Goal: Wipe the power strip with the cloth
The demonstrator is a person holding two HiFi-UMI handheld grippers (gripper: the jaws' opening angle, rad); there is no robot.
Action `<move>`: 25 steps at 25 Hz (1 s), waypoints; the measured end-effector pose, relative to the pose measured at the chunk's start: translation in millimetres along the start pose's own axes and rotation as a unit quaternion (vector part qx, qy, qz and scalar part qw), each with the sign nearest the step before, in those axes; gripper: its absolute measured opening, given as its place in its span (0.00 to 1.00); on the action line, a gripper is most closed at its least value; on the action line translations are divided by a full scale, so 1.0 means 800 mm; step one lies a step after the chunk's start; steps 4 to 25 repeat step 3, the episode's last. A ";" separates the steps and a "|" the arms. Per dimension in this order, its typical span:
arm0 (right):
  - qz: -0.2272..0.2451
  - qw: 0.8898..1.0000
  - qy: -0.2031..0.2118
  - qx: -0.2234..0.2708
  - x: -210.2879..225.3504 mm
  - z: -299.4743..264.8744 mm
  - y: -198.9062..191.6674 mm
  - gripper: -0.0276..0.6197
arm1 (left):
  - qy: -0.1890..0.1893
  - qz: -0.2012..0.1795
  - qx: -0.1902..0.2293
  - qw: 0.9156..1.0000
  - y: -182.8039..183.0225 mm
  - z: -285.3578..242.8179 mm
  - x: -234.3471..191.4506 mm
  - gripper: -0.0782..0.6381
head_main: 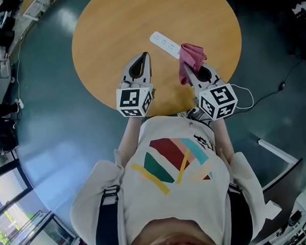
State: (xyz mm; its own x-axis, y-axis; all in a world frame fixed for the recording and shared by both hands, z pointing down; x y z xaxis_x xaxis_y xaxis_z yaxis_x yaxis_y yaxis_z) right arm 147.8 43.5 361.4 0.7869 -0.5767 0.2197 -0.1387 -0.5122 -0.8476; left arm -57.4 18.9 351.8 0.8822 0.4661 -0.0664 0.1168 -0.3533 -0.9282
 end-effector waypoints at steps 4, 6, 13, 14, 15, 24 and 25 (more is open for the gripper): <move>0.001 1.000 -0.004 0.000 0.003 0.000 -0.001 0.10 | -0.002 0.001 -0.004 1.000 -0.003 -0.006 0.000 0.17; 0.001 1.000 -0.004 0.000 0.003 0.000 -0.001 0.10 | -0.002 0.001 -0.004 1.000 -0.003 -0.006 0.000 0.17; 0.001 1.000 -0.004 0.000 0.003 0.000 -0.001 0.10 | -0.002 0.001 -0.004 1.000 -0.003 -0.006 0.000 0.17; 0.001 1.000 -0.004 0.000 0.003 0.000 -0.001 0.10 | -0.002 0.001 -0.004 1.000 -0.003 -0.006 0.000 0.17; 0.001 1.000 -0.004 0.000 0.003 0.000 -0.001 0.10 | -0.002 0.001 -0.004 1.000 -0.003 -0.006 0.000 0.17; 0.001 1.000 -0.004 0.000 0.003 0.000 -0.001 0.10 | -0.002 0.001 -0.004 1.000 -0.003 -0.006 0.000 0.17; 0.001 1.000 -0.004 0.000 0.003 0.000 -0.001 0.10 | -0.002 0.001 -0.004 1.000 -0.003 -0.006 0.000 0.17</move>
Point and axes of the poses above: the fingertips, and each gripper's own axes: z backward along the fingers, x to its right, y out of its top, the point moved 8 cm from there along z, backward along the fingers, and after that the axes turned 14 degrees about -x, right-handed, at the moved point
